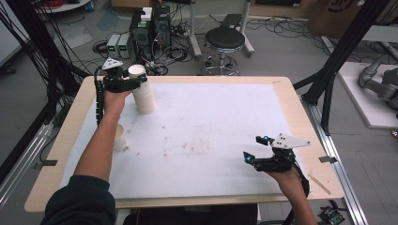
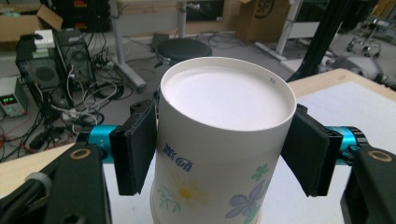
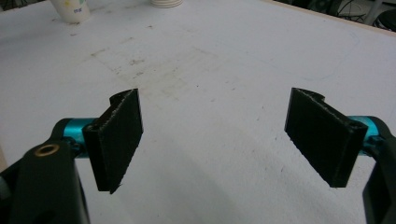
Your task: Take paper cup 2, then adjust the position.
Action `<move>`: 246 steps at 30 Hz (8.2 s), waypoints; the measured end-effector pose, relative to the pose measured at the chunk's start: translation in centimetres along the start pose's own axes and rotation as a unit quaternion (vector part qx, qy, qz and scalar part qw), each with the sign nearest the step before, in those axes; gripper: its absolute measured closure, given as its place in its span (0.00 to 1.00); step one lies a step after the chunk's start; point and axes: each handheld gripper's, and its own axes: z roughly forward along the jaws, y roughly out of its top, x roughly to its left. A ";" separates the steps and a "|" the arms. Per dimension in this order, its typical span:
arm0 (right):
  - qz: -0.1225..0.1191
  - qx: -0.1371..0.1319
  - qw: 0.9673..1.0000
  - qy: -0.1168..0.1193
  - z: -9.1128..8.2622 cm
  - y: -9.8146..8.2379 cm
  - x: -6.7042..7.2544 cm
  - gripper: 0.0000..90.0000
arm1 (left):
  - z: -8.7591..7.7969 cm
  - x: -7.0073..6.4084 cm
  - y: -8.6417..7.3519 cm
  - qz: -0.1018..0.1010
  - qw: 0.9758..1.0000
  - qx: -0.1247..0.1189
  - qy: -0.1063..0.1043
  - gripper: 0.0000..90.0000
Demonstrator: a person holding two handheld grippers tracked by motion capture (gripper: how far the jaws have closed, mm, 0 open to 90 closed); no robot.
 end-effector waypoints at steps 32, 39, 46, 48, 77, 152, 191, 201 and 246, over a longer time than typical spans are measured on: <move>-0.005 -0.005 1.000 0.010 0.1 0.5 0.6 0.22 | -8.3 -3.4 5.4 0.040 0.990 -0.127 -0.053 0.39; -0.007 -0.007 1.000 0.014 0.2 0.6 0.7 0.22 | -9.6 -5.2 5.1 0.042 0.984 -0.129 -0.114 0.39; -0.006 -0.010 1.000 0.025 0.4 0.9 0.9 0.22 | -9.8 -8.0 2.9 0.057 0.978 -0.105 -0.171 0.39; -0.005 -0.009 1.000 0.029 0.4 0.9 0.9 0.22 | -9.7 -8.9 2.2 0.057 0.974 -0.100 -0.194 0.38; -0.029 -0.008 0.998 0.053 1.6 1.8 1.9 0.22 | -8.3 -14.0 -4.7 0.070 0.956 -0.037 -0.281 0.37; -0.083 -0.034 0.970 0.228 6.8 5.2 6.6 0.23 | -6.1 -20.9 -7.4 0.091 0.893 0.000 -0.441 0.38; -0.101 0.013 0.967 0.236 7.4 4.8 6.2 0.41 | -7.0 -19.6 -7.2 0.100 0.908 0.031 -0.406 0.17; -0.117 0.054 0.964 0.232 7.8 5.5 6.5 0.41 | -7.1 -19.6 -7.2 0.128 0.903 0.071 -0.403 0.17; -0.269 0.241 0.910 0.203 10.1 8.6 9.1 0.41 | -5.7 -21.0 -7.5 0.220 0.863 0.189 -0.414 0.28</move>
